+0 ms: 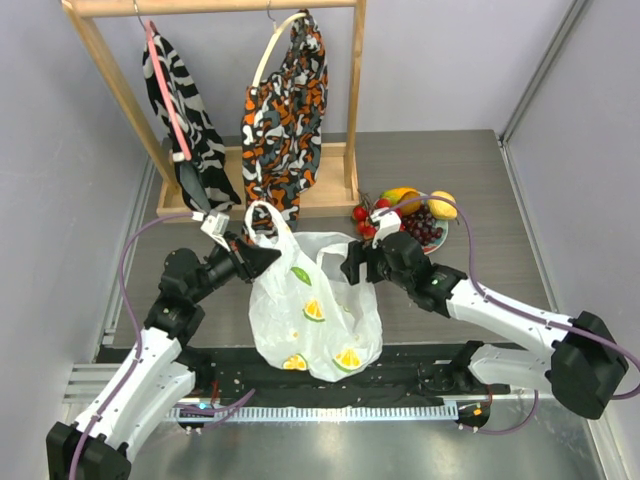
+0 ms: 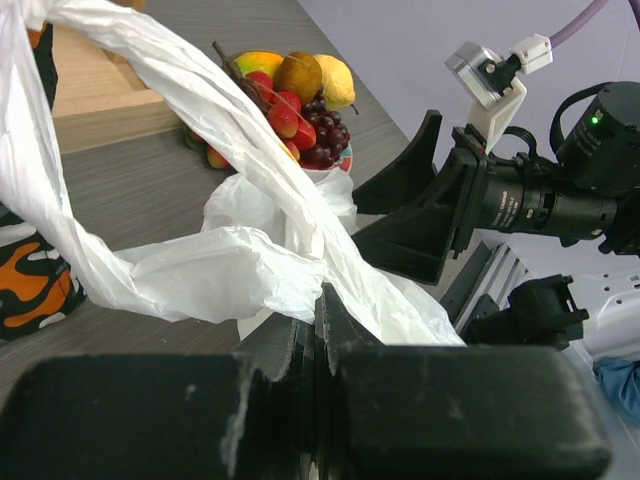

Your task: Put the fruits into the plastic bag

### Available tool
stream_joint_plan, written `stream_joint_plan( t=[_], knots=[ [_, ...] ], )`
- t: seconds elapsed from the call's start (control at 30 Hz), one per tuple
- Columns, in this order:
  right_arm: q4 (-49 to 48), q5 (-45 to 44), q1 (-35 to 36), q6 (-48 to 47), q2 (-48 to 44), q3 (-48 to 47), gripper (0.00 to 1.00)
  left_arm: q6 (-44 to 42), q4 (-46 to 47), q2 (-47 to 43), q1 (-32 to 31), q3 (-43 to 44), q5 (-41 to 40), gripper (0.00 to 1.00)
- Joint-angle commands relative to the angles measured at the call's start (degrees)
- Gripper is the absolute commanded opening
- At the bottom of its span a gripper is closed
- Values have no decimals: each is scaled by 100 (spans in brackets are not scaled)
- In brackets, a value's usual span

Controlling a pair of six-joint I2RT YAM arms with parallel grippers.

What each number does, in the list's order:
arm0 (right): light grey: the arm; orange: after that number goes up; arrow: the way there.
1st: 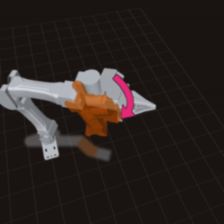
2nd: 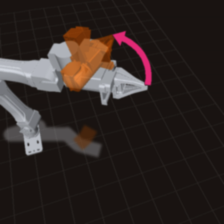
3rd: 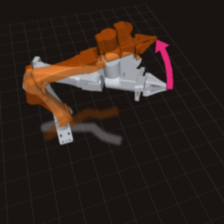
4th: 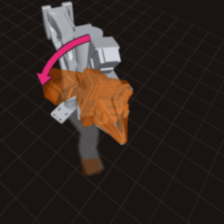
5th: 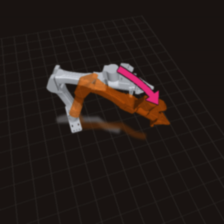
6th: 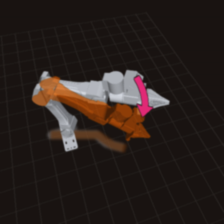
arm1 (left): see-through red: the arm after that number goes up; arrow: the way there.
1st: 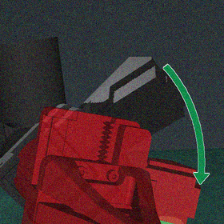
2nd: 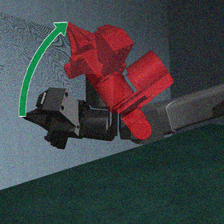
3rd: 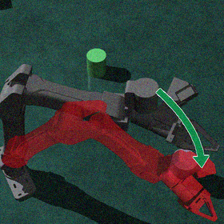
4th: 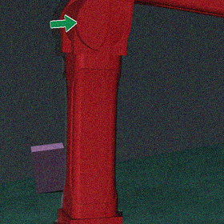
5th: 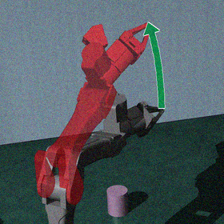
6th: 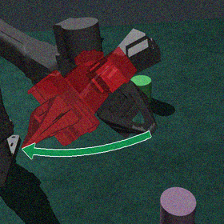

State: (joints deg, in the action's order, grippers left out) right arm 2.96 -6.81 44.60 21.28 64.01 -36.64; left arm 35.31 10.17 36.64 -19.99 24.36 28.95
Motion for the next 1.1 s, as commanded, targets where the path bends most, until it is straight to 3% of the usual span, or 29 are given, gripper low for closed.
stream_joint_plan(
  t=[0.0, 0.23, 0.33, 0.37, 0.43, 0.5, 0.63, 0.67, 0.77, 0.87, 1.0, 1.07],
  knots=[
    [-507, -575, 23, -430, 251, -185, 88, -103, 90, -34, -49, 51, 5, 0],
    [-999, -734, 23, -633, 648, -379, 79, -121, 72, -17, -93, 43, -12, 0],
    [-1140, -778, 23, -660, 570, -379, 60, -130, 55, 18, -111, 60, -30, 0],
    [-1166, -830, 31, -643, 508, -361, 43, -130, 37, 27, -111, 78, -47, 0],
    [-1202, -918, 23, -642, 298, -370, 29, -235, -234, 36, -111, 200, -336, 2],
    [-1210, -1068, 31, -634, 183, -457, 18, -349, -672, 62, -111, 341, -844, 11],
    [-1604, -1086, 40, -511, 15, -537, 10, -551, -1138, 159, -111, 701, -1757, 26],
    [-1710, -1051, 31, -467, 15, -537, 7, -578, -1227, 237, -111, 876, -1961, 40],
    [-2272, -1120, 145, -396, 24, -441, 3, -648, -1860, 317, -111, 1289, -2822, 67],
    [-2660, -1428, 268, -493, 7, -396, 1, -448, -2545, 282, -111, 1492, -3350, 77],
    [-3265, -1736, 374, -642, -125, -186, 1, -200, -3582, -25, -111, 1966, -3913, 99],
    [-3642, -1850, 453, -739, -169, 25, 1, -165, -4291, -245, -111, 2151, -4081, 100]
  ],
)
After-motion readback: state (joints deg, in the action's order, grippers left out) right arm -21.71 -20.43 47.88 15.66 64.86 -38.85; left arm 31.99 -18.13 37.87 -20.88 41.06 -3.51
